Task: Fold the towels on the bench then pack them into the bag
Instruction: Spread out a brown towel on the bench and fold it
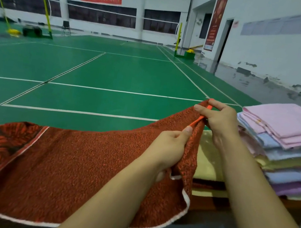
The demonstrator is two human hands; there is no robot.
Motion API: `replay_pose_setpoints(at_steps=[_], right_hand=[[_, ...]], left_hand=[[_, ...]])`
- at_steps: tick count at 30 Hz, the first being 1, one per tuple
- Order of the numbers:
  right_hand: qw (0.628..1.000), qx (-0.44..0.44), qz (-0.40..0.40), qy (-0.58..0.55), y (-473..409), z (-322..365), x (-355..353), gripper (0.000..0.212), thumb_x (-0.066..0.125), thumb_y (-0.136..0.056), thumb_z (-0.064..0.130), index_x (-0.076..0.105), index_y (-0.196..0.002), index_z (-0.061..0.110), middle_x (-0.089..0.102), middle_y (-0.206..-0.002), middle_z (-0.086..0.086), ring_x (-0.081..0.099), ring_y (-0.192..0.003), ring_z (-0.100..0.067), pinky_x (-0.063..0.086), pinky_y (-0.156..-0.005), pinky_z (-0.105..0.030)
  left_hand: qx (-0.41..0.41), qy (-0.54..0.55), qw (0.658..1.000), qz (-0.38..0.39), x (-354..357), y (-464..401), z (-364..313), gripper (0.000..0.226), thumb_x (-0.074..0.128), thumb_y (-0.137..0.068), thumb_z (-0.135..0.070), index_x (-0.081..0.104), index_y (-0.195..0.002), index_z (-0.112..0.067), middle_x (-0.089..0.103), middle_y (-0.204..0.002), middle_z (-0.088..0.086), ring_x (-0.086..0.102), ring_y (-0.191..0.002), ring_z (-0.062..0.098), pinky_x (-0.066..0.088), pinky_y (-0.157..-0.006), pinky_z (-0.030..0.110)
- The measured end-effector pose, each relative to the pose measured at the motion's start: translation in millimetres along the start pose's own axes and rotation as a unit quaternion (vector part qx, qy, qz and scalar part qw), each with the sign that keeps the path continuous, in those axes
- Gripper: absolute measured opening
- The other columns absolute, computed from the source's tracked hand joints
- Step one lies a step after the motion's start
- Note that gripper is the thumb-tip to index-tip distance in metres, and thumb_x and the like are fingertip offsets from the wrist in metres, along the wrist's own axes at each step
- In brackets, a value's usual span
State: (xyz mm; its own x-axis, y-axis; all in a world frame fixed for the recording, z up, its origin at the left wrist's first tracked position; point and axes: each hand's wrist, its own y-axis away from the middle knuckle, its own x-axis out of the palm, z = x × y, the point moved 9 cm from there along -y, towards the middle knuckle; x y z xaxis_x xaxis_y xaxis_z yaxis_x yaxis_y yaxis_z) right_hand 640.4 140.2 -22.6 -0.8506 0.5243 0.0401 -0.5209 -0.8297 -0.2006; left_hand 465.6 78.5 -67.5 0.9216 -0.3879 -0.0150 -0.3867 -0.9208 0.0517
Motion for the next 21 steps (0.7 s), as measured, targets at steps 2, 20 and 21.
replay_pose_setpoints(at_steps=[2, 20, 21], right_hand=[[0.999, -0.031, -0.018, 0.000, 1.1, 14.9, -11.0, 0.069, 0.088, -0.074, 0.010, 0.061, -0.137, 0.009, 0.069, -0.122, -0.012, 0.072, -0.096, -0.022, 0.060, -0.079, -0.032], [0.998, -0.040, 0.036, -0.035, 25.0, 45.9, 29.9, 0.046, 0.077, -0.084, 0.002, 0.062, -0.128, -0.001, 0.060, -0.100, -0.015, 0.059, -0.072, -0.020, 0.055, -0.062, -0.028], [0.998, -0.047, 0.042, -0.028, 27.0, 45.0, 44.5, 0.053, 0.079, -0.083, 0.005, 0.061, -0.132, 0.000, 0.062, -0.105, -0.015, 0.061, -0.077, -0.021, 0.057, -0.068, -0.032]], left_hand=[[0.027, -0.021, 0.999, -0.009, 4.8, -2.2, -12.8, 0.057, 0.049, -0.104, -0.048, 0.066, -0.102, 0.007, 0.055, -0.069, 0.012, 0.047, -0.050, 0.021, 0.036, -0.049, 0.028], [0.017, 0.000, 1.000, 0.021, -20.9, 27.8, -20.7, 0.043, 0.045, -0.104, -0.053, 0.071, -0.098, -0.020, 0.049, -0.054, -0.003, 0.041, -0.033, 0.010, 0.034, -0.040, 0.018], [0.021, -0.002, 1.000, 0.009, -35.2, 31.7, -20.7, 0.043, 0.045, -0.104, -0.054, 0.071, -0.097, -0.019, 0.047, -0.054, -0.002, 0.040, -0.033, 0.011, 0.035, -0.039, 0.019]])
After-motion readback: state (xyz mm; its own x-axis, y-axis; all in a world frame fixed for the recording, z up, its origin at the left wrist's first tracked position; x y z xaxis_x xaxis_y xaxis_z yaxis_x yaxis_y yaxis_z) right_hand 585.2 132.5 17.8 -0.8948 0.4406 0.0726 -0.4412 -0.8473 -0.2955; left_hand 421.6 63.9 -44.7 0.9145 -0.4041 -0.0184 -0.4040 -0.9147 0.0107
